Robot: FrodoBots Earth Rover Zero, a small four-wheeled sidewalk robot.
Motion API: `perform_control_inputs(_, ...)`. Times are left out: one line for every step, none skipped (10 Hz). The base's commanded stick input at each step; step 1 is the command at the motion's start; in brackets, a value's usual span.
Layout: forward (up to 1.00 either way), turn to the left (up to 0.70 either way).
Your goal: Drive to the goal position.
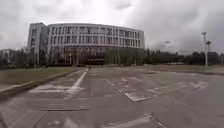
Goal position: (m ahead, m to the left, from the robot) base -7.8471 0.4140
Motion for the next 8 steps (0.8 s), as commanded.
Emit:
perform_control_inputs(0.7, 0.0)
perform_control_inputs(0.7, 0.0)
perform_control_inputs(0.7, 0.0)
perform_control_inputs(0.7, 0.0)
perform_control_inputs(0.7, 0.0)
perform_control_inputs(0.7, 0.0)
perform_control_inputs(0.7, 0.0)
perform_control_inputs(0.7, 0.35)
